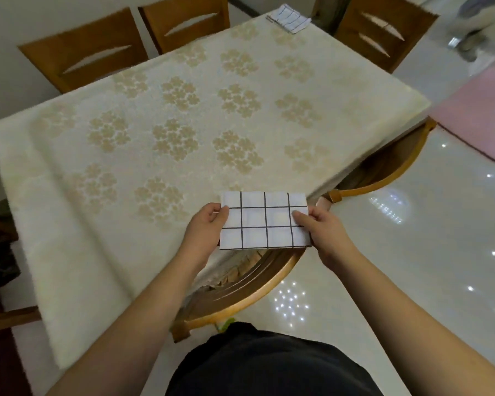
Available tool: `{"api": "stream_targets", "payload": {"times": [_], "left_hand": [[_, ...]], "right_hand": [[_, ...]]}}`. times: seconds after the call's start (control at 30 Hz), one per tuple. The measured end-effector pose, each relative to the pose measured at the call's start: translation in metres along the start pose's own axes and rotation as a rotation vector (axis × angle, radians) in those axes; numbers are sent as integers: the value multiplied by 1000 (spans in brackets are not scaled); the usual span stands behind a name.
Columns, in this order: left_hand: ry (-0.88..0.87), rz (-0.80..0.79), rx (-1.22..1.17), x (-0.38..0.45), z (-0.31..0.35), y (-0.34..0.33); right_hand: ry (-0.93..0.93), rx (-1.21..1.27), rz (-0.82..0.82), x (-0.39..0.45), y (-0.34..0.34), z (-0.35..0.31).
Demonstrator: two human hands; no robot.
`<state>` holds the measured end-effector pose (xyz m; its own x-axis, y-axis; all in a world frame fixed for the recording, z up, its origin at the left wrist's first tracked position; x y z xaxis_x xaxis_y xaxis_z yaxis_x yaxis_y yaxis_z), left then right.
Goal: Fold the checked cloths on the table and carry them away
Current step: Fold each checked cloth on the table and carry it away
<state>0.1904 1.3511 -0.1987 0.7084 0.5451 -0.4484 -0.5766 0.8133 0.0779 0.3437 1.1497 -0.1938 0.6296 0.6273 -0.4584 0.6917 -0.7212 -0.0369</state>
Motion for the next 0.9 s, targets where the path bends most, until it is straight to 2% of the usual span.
{"api": "stream_targets", "payload": {"times": [0.23,0.4,0.6,0.77,0.9], "left_hand": [[-97,-64,152,-36,31,-102],[-47,-169,188,-44,24,-177],[112,-370,262,-46,1,-258],[143,-457,337,-28,0,-292],[93,-541,383,2,11,-321]], "right_hand": [[-7,98,108,-57,98,24],[9,195,202,-105,168,39],[19,235,332,-135,230,60],[-8,305,397,-137,261,78],[-58,321,407,-129,284,90]]}}
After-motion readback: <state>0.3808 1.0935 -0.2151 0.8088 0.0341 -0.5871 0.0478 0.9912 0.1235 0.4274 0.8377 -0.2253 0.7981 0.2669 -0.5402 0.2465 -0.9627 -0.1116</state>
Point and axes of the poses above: each hand's wrist, its own x-axis towards the middle knuckle, its own y-axis out of the back of the hand, z = x × y, the point moved 9 cm from there along x, towards the middle knuckle, and after that the axes turned 9 degrees about -z, right-handed, at the moved point
